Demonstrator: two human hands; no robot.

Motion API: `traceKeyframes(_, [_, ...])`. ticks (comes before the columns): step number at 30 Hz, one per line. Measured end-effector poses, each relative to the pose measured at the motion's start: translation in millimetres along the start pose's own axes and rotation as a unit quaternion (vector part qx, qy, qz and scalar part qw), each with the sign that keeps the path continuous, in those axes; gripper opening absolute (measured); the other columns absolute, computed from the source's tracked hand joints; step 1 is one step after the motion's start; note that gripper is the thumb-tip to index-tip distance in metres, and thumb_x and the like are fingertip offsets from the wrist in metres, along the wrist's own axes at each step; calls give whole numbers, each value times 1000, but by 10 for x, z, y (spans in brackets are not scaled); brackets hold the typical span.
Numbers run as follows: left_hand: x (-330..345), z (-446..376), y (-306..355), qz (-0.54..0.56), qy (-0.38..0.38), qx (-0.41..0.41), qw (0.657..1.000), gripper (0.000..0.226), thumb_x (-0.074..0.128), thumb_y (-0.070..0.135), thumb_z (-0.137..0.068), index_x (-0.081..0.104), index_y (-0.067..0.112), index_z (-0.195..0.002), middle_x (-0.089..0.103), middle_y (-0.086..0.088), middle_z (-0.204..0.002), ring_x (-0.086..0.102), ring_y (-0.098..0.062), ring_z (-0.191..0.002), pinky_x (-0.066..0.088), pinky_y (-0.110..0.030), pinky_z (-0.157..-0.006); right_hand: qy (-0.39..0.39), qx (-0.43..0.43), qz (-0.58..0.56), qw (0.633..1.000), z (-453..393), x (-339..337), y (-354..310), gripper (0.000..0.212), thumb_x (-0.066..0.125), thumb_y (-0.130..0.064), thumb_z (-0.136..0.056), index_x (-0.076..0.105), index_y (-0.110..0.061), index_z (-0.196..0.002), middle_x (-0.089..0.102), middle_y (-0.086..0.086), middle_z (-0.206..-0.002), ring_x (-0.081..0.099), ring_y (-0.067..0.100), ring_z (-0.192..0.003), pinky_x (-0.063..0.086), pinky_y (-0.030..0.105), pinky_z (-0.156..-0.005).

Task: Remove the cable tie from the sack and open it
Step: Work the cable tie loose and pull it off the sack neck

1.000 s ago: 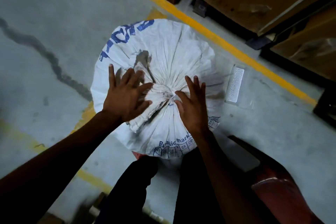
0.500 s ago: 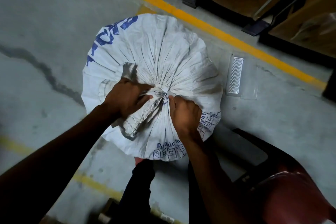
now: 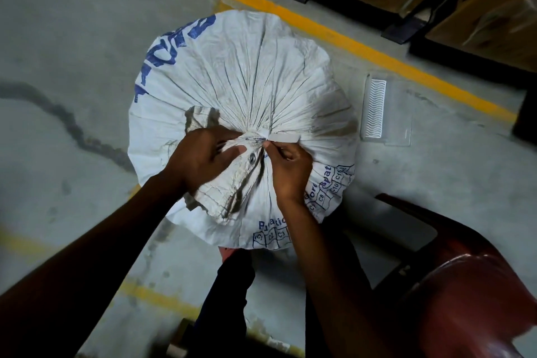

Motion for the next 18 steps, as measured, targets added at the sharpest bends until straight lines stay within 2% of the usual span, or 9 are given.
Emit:
traceKeyframes(5, [25, -122, -30, 6, 1, -22, 1000, 41, 66, 50, -98, 66, 38, -136, 74, 13, -127, 70, -5, -113, 56, -31, -95, -17, 15, -56, 998, -92, 24, 52, 8, 81, -10, -83, 80, -17, -85, 79, 2, -83, 74, 14, -78, 59, 33, -75])
traceKeyframes(7, [81, -189, -25, 29, -12, -26, 999, 41, 67, 54, -96, 67, 38, -133, 74, 14, -125, 71, -5, -112, 57, -37, -97, -23, 18, -72, 997, -93, 20, 80, 11, 79, -9, -85, 79, -20, -87, 79, 4, -84, 73, 12, -78, 58, 30, -74])
traceKeyframes(9, [124, -287, -29, 85, -11, -34, 996, 39, 69, 57, -92, 74, 35, -124, 75, 13, -120, 72, -11, -108, 58, -44, -96, -34, 24, -95, 995, -89, 35, 117, 15, 78, -10, -86, 79, -24, -86, 79, 5, -87, 72, 13, -79, 57, 34, -76])
traceKeyframes(12, [189, -458, -34, 172, -13, -46, 984, 24, 76, 36, -93, 81, 21, -111, 77, 3, -110, 73, -18, -103, 55, -45, -96, -46, 44, -128, 990, -110, 60, 169, 21, 77, -7, -86, 80, -28, -84, 79, 3, -88, 70, 12, -81, 55, 35, -77])
traceKeyframes(15, [261, -581, -65, 209, -34, -50, 976, 19, 78, 15, -93, 80, 7, -110, 76, -10, -107, 72, -25, -104, 54, -41, -95, -62, 62, -158, 984, -132, 92, 215, 23, 76, -3, -86, 80, -25, -88, 79, 2, -92, 71, 12, -87, 53, 32, -80])
traceKeyframes(18, [302, -649, -101, 212, -66, -45, 974, 25, 80, 9, -89, 79, 4, -114, 72, -8, -101, 69, -14, -95, 51, -30, -90, -74, 72, -201, 974, -138, 124, 239, 21, 74, 3, -86, 78, -11, -101, 78, 12, -103, 72, 19, -97, 55, 32, -89])
Point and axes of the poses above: each hand's wrist, its own z-axis away from the middle knuckle, its own x-axis out of the palm, y = z × x, the point moved 7 cm from there along -z, towards the middle knuckle
